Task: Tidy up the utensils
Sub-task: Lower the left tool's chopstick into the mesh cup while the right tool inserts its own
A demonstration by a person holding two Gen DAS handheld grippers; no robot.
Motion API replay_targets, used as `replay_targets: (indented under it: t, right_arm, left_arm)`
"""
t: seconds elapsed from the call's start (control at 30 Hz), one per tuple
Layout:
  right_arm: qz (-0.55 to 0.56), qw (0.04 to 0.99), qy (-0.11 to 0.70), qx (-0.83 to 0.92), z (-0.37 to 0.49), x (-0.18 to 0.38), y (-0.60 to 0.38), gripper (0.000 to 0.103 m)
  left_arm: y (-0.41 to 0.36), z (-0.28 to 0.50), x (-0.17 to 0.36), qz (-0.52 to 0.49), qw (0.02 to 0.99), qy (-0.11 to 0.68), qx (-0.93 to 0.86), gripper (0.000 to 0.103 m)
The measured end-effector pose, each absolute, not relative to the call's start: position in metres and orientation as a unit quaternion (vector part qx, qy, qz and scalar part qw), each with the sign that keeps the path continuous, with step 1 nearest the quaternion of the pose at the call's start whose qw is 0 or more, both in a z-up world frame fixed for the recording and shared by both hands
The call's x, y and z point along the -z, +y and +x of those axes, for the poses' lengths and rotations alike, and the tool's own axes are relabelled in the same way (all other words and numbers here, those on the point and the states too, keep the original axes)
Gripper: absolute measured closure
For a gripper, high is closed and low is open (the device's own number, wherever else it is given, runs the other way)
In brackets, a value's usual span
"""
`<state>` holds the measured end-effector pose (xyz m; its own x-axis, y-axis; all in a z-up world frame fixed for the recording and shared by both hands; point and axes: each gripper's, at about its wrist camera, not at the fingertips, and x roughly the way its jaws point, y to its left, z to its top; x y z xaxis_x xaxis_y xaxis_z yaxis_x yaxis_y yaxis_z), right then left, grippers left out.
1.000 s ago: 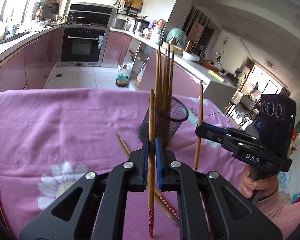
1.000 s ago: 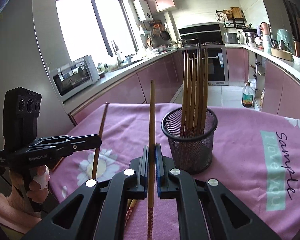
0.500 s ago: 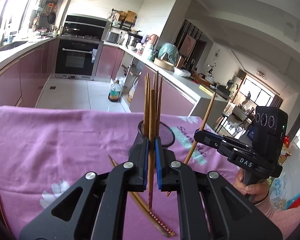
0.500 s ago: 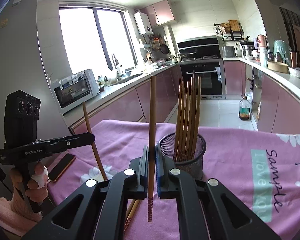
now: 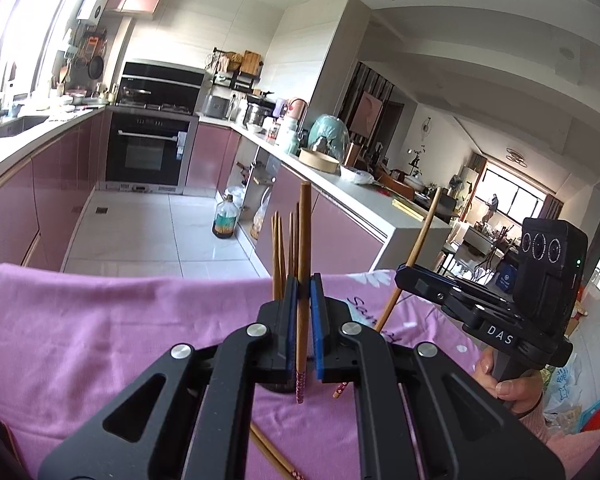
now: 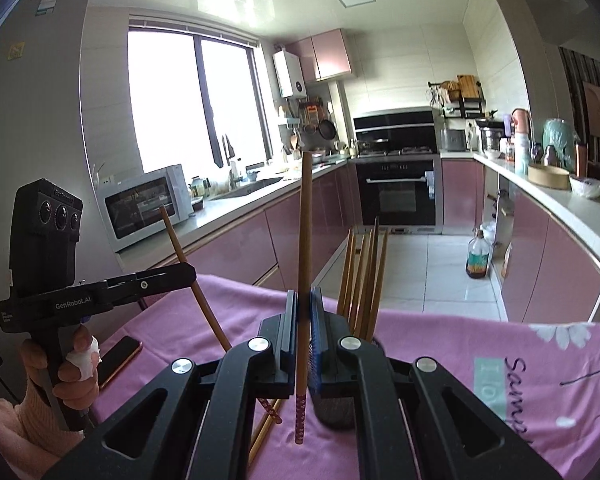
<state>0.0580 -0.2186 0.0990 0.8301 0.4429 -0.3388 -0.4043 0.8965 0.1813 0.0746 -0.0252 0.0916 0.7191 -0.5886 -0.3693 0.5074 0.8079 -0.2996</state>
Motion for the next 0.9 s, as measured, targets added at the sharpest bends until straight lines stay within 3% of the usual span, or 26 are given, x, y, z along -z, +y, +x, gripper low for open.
replay_targets:
  t: [0.47,0.9]
  right_arm:
    - [0.053,0.964,0.158,-0.205,0.070,-0.115,-0.228,0.098]
    - [0.053,0.964,0.172,-0.196,0.090,-0.104,-0.224,0.098]
  left_arm:
    - [-0.045,0.080,-0.135,-0.076,0.934,0.181,0.300,0.096]
    - [-0.071,0.094,-0.123,-0.050,0.936,0.204,0.282,0.096]
